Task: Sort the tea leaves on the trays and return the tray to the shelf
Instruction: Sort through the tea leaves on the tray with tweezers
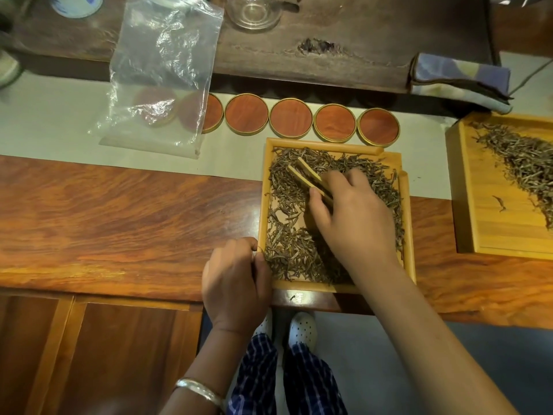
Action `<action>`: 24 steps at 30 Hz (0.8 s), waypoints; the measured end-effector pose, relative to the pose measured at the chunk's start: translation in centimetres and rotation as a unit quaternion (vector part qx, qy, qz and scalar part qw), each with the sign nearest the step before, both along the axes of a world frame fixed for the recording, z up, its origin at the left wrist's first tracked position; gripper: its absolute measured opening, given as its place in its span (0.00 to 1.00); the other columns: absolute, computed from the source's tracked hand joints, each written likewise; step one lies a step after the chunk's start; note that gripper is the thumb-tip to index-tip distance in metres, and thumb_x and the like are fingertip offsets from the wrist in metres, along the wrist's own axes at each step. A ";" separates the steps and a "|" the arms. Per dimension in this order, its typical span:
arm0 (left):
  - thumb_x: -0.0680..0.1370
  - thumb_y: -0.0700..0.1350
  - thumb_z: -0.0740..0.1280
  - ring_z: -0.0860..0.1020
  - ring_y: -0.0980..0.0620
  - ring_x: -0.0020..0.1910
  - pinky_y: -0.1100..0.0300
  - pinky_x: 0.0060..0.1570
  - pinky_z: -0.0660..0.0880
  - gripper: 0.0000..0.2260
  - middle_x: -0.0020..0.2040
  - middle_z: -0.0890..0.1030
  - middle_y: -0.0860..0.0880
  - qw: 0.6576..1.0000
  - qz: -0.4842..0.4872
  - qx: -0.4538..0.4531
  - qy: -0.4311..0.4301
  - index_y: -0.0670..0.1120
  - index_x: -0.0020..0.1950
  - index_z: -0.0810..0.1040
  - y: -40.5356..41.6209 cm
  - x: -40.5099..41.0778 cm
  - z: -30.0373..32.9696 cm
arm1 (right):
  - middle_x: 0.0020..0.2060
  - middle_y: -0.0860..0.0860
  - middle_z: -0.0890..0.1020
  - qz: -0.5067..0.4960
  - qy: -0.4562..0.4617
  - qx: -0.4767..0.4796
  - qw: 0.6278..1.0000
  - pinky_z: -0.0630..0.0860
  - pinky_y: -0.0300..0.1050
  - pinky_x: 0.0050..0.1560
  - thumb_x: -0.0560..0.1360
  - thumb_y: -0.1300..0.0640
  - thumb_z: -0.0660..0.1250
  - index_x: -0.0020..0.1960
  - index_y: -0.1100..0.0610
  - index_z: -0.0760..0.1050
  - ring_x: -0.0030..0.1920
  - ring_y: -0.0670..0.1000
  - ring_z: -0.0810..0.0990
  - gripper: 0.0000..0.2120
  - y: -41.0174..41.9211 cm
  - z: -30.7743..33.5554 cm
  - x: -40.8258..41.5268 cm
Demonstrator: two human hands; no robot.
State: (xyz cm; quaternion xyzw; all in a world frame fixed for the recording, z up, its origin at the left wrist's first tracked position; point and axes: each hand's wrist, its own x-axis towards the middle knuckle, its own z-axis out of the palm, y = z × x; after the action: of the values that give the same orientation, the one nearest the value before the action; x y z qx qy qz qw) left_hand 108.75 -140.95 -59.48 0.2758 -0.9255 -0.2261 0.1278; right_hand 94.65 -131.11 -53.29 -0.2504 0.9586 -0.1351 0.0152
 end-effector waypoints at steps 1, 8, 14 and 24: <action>0.77 0.48 0.54 0.69 0.46 0.32 0.57 0.33 0.61 0.08 0.35 0.72 0.45 1.000 0.000 0.003 0.000 0.45 0.45 0.68 0.0 0.0 0.0 | 0.47 0.55 0.74 0.002 -0.003 -0.009 1.000 0.66 0.41 0.29 0.79 0.49 0.60 0.57 0.58 0.75 0.36 0.55 0.77 0.14 0.4 0.2 0.4; 0.77 0.48 0.55 0.70 0.45 0.33 0.56 0.32 0.63 0.08 0.36 0.74 0.45 1.000 -0.001 0.007 -0.002 0.45 0.45 0.69 0.0 0.0 0.0 | 0.43 0.52 0.75 0.025 -0.044 0.017 0.999 0.74 0.41 0.23 0.78 0.48 0.61 0.52 0.55 0.77 0.29 0.50 0.76 0.12 2.1 0.3 5.0; 0.77 0.48 0.55 0.68 0.48 0.32 0.58 0.34 0.58 0.08 0.35 0.70 0.47 1.000 0.004 -0.008 -0.016 0.46 0.42 0.68 0.0 0.0 -0.1 | 0.44 0.53 0.76 -0.030 -0.044 -0.021 0.998 0.72 0.39 0.23 0.77 0.50 0.62 0.54 0.57 0.77 0.30 0.51 0.76 0.13 3.5 0.3 4.6; 0.77 0.47 0.54 0.63 0.50 0.33 0.57 0.33 0.59 0.09 0.35 0.67 0.49 1.000 -0.007 -0.018 0.009 0.45 0.41 0.68 -0.1 0.1 -0.4 | 0.46 0.57 0.77 -0.155 -0.026 -0.025 0.987 0.59 0.36 0.27 0.78 0.52 0.63 0.56 0.59 0.77 0.31 0.54 0.73 0.13 7.1 -0.2 3.9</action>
State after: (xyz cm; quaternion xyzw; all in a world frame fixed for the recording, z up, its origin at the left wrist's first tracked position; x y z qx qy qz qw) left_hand 108.82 -141.03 -59.86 0.2652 -0.9301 -0.2124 0.1397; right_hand 98.53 -123.97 -53.52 -0.0959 0.9813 -0.1662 0.0125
